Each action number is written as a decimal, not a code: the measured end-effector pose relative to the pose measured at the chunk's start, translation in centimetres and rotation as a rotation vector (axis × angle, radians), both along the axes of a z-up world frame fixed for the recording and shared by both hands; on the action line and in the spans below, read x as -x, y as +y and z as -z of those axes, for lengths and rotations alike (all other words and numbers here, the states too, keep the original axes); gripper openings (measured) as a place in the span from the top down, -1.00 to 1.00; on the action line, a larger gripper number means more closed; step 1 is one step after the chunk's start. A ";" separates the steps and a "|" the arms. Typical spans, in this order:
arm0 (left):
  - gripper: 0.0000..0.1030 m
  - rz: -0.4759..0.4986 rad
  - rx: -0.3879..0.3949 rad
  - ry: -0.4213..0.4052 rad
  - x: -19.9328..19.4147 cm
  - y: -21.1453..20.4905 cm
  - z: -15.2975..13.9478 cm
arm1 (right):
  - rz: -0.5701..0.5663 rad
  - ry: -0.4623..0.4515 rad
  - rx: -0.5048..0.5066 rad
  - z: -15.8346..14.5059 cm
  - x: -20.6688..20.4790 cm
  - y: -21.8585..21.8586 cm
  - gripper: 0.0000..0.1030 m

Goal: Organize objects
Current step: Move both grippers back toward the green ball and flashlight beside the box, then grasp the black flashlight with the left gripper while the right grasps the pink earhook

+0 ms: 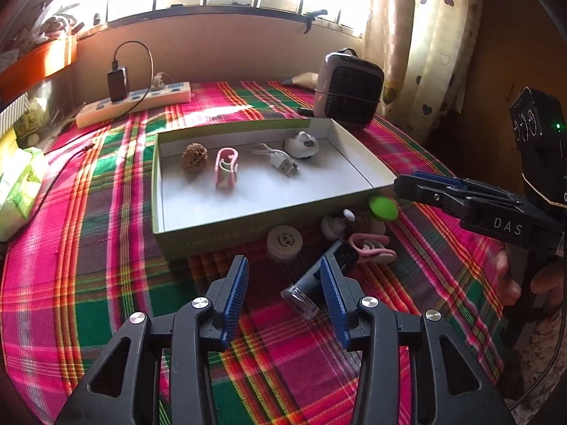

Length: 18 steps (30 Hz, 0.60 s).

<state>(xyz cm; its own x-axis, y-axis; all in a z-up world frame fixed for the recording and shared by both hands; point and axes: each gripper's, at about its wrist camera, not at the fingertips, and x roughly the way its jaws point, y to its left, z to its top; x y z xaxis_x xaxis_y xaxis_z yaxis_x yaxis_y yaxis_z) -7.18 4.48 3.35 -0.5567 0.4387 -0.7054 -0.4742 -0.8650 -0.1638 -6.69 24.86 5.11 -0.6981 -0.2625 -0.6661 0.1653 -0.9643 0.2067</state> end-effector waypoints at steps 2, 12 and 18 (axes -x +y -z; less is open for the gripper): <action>0.21 0.030 0.005 0.013 -0.6 0.5 0.1 | -0.009 -0.002 0.003 0.2 -0.5 0.1 0.05; 0.20 0.104 0.071 0.025 -1.1 3.1 0.7 | -0.001 -0.018 0.016 0.9 -1.5 0.6 -0.03; 0.20 0.116 0.096 0.006 -0.4 3.9 1.2 | 0.009 -0.037 0.019 1.5 -1.7 1.1 -0.03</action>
